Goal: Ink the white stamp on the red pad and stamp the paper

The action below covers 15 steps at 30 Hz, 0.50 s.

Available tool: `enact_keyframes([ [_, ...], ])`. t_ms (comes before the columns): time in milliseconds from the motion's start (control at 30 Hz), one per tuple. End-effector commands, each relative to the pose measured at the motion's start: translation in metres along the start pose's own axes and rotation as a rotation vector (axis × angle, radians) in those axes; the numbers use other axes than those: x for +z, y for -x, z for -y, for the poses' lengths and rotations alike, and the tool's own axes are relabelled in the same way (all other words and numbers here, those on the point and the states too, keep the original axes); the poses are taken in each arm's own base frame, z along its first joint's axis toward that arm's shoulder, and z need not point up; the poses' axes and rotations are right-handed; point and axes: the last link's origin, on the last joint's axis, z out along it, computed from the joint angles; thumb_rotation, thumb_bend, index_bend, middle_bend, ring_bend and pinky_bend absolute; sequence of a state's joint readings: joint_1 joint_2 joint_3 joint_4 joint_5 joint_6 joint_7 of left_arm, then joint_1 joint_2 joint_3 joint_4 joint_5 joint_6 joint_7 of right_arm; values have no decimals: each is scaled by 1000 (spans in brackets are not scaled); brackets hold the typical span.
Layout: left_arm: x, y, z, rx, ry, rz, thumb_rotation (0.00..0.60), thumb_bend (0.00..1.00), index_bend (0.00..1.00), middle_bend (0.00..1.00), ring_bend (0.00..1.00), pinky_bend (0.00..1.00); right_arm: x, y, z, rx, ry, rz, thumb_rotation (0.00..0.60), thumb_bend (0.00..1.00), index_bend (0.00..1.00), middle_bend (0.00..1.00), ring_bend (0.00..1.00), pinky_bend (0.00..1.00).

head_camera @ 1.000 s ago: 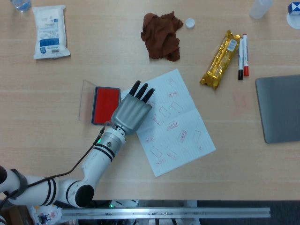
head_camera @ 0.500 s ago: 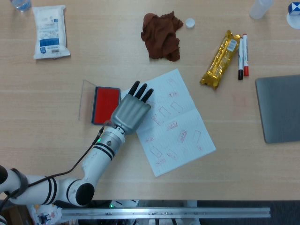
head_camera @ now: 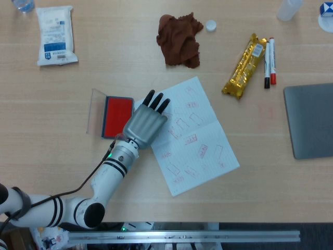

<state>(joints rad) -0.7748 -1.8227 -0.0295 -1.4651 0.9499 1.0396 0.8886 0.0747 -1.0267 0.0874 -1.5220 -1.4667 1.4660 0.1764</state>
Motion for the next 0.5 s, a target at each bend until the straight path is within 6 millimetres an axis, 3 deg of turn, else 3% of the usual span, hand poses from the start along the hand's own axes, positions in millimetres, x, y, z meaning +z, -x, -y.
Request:
enact_keyframes([
  [33,-4,-6,2,-18,3,-13,600,354,632,104,0,6,0,0,0,2,-1,-2,600,215,411,468,330,352],
  [333,-39,-32,19,-36,28,-80,600,353,625,104,0,6,5,4,4,11,-17,6,600,216,411,468,330,352],
  [500,-61,-36,29,-21,41,-93,600,353,624,103,0,6,9,7,9,17,-38,13,600,215,410,468,330,352],
])
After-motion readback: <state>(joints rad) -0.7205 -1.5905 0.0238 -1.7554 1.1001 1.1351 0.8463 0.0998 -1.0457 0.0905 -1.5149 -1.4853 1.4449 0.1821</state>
